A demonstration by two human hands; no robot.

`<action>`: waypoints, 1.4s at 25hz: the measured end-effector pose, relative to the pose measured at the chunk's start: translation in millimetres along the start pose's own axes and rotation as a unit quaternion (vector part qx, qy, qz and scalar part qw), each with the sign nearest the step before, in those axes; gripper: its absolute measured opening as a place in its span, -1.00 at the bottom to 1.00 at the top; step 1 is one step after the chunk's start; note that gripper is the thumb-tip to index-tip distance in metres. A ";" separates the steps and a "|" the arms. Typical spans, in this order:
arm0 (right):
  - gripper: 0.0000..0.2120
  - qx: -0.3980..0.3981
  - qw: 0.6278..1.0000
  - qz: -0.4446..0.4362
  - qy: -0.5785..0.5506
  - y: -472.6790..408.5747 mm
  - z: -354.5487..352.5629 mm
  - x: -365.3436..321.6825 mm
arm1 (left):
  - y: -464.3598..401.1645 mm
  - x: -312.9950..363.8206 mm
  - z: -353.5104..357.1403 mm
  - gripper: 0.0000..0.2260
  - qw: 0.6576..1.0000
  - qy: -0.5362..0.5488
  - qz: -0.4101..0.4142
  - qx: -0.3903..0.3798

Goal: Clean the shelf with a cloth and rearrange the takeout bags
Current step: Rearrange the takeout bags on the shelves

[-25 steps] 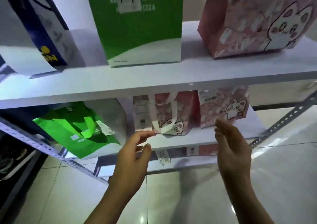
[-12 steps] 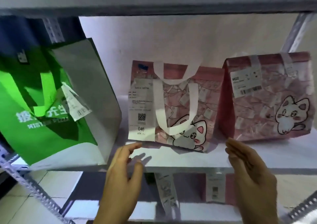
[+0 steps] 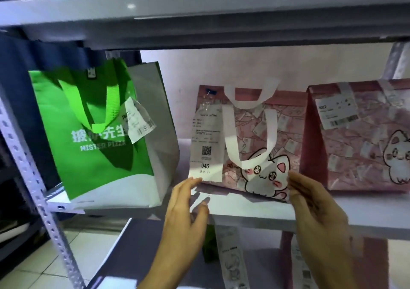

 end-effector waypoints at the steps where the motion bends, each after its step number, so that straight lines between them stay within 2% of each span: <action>1: -0.69 -0.015 1.000 0.000 -0.007 2.5 11.0 -4.2 | 3.4 2.0 -9.1 -0.59 1.000 -0.003 0.010 0.002; 8: -0.70 -0.081 0.996 -0.037 0.005 31.4 74.1 -27.4 | 26.3 14.3 -106.1 -0.75 0.984 -0.063 0.105 0.130; 11: -0.71 -0.126 0.991 -0.032 0.018 47.9 108.3 -38.6 | 26.1 4.7 -155.5 -0.75 0.964 -0.094 0.094 0.231; 14: -0.73 -0.165 0.986 -0.031 0.019 59.3 141.6 -51.3 | 15.9 -14.9 -196.3 -0.63 0.939 -0.105 0.050 0.324; 16: -0.73 -0.179 0.983 -0.034 0.029 60.2 159.0 -57.0 | 1.2 -29.9 -211.4 -0.55 0.947 -0.079 -0.009 0.311; 18: -0.67 -0.204 0.978 -0.025 0.040 58.8 174.0 -61.6 | -15.5 -43.0 -216.7 -0.49 0.966 -0.033 -0.072 0.248; 20: -0.58 -0.238 0.970 -0.006 0.045 56.6 189.2 -64.3 | -26.8 -52.2 -218.4 -0.52 0.974 0.031 -0.101 0.198; 23: -0.66 -0.249 0.969 -0.004 0.001 57.9 200.8 -69.9 | -26.9 -55.0 -222.1 -0.63 0.977 0.049 -0.081 0.189; 26: -0.85 -0.189 0.982 -0.022 -0.015 64.4 195.2 -74.6 | -15.8 -48.8 -227.8 -0.82 0.980 0.069 -0.050 0.178; 27: -0.85 -0.173 0.984 -0.026 -0.010 67.5 191.2 -75.2 | -10.3 -47.0 -230.1 -0.85 0.980 0.080 -0.041 0.175; 29: -0.85 -0.169 0.985 -0.033 -0.015 74.8 184.7 -80.1 | 0.9 -43.8 -236.6 -0.86 0.979 0.104 -0.028 0.172; 31: -0.90 -0.200 0.978 -0.042 -0.036 81.2 184.5 -87.5 | 12.4 -40.7 -241.9 -0.80 0.978 0.132 -0.023 0.158; 35: -0.72 -0.238 0.967 -0.047 -0.076 101.0 184.1 -95.4 | 39.4 -32.9 -246.2 -0.77 0.975 0.168 -0.017 0.143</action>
Point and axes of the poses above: each hand's wrist, its own y-axis away from the middle knuckle, its own z-axis out of the palm, x = y × z, the point moved 3 cm from there along -y, towards the middle knuckle
